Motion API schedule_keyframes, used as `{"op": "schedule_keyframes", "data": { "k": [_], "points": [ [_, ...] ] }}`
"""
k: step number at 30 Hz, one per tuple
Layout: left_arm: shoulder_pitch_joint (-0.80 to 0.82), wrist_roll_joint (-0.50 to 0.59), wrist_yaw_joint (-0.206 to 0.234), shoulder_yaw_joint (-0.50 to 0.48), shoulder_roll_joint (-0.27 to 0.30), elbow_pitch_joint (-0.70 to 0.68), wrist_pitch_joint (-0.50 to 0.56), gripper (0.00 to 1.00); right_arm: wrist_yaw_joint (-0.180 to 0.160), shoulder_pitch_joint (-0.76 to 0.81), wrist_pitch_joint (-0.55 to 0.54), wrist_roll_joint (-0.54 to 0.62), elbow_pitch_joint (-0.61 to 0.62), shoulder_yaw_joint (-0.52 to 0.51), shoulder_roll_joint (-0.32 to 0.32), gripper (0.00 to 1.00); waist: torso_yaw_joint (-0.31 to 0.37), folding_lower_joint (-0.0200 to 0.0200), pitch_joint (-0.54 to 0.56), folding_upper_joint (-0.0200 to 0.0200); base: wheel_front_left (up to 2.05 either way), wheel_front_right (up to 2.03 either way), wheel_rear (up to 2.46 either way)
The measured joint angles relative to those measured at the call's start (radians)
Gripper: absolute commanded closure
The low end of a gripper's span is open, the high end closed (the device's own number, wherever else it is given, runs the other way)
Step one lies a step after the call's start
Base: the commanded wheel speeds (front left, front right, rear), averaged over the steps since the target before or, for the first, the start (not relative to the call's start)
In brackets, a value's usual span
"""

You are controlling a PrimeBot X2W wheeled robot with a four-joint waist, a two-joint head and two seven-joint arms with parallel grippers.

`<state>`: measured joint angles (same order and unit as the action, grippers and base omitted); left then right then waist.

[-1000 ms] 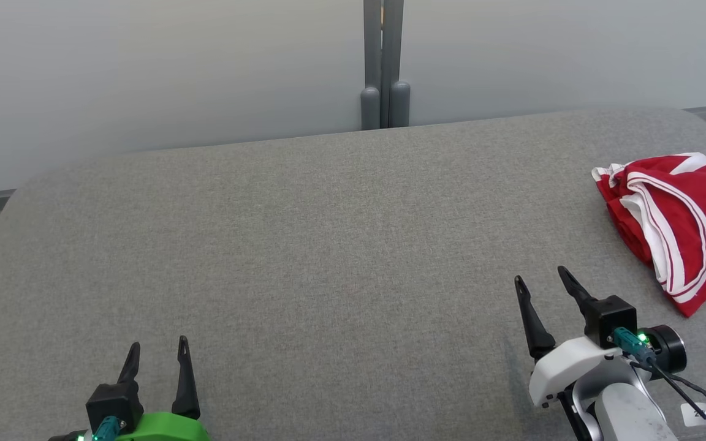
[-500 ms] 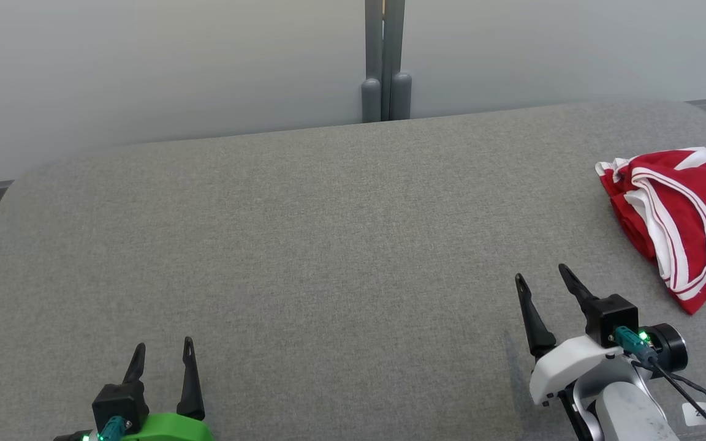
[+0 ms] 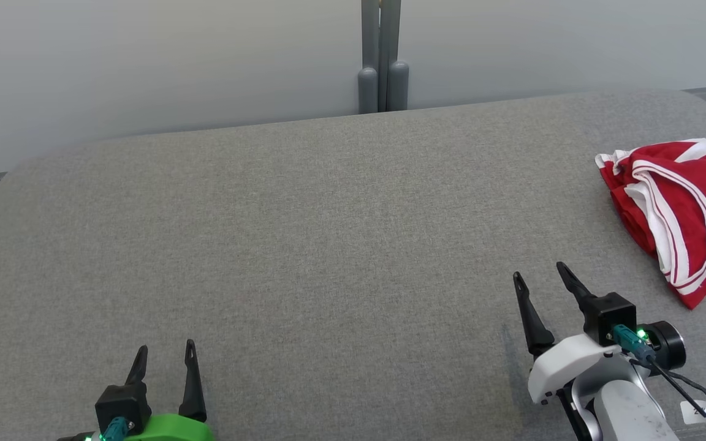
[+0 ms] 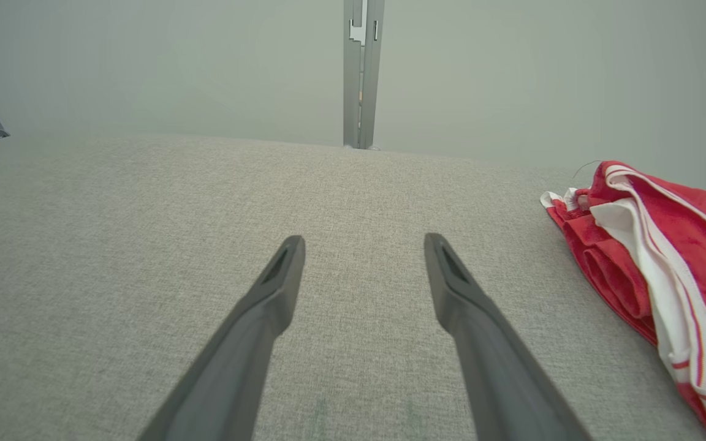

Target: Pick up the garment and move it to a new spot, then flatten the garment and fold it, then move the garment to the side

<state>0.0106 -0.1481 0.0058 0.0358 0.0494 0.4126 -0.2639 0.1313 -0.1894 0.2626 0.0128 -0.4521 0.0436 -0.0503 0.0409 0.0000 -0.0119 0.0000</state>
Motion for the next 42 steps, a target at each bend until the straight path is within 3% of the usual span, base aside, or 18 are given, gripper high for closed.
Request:
{"op": "schedule_keyframes", "data": {
  "k": [42],
  "points": [
    [-0.005,-0.002,-0.007,0.0,-0.003,0.012,0.0,0.0,0.0,0.018,0.0,-0.013,-0.015,0.02,0.003,0.0,-0.01,0.0,-0.002,0.0,0.0,0.0,0.0]
  ]
}}
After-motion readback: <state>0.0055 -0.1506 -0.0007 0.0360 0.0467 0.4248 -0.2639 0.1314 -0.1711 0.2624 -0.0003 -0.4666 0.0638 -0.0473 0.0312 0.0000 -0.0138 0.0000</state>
